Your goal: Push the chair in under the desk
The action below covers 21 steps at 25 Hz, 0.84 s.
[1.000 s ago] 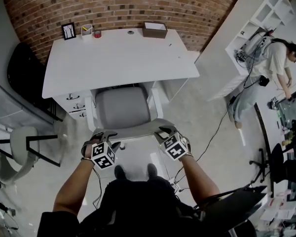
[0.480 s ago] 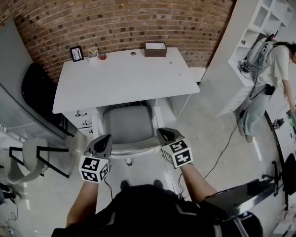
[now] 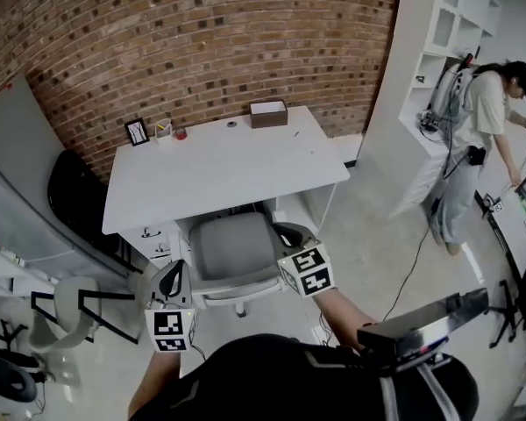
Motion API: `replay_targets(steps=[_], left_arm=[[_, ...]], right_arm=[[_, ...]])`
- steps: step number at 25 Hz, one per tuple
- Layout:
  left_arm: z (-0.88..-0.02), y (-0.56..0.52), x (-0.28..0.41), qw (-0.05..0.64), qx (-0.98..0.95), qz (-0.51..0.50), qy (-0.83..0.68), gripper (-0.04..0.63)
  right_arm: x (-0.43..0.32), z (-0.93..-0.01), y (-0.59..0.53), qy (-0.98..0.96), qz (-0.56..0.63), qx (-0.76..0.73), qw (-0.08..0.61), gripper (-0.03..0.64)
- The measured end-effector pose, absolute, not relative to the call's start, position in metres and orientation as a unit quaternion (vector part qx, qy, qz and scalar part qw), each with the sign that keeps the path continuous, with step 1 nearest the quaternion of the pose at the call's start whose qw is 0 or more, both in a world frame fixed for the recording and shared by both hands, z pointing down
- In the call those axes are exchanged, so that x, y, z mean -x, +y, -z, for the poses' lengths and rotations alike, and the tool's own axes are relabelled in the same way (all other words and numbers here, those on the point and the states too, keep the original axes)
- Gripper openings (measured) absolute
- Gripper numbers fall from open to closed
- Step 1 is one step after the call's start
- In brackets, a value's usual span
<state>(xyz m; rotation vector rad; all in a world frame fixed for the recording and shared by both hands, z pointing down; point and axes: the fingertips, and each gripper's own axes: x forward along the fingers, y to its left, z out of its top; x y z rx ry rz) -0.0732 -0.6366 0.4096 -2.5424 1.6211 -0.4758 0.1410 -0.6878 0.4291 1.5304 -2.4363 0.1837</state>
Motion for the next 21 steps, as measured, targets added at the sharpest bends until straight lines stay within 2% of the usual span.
replay_targets(steps=[5, 21], left_arm=[[-0.402, -0.647, 0.093, 0.001, 0.822, 0.118, 0.558, 0.008], [-0.404, -0.646, 0.090, -0.002, 0.816, 0.101, 0.569, 0.008]], right_arm=[[-0.139, -0.424, -0.691, -0.843, -0.065, -0.520, 0.124, 0.008], [-0.143, -0.430, -0.678, -0.840, -0.060, -0.521, 0.137, 0.008]])
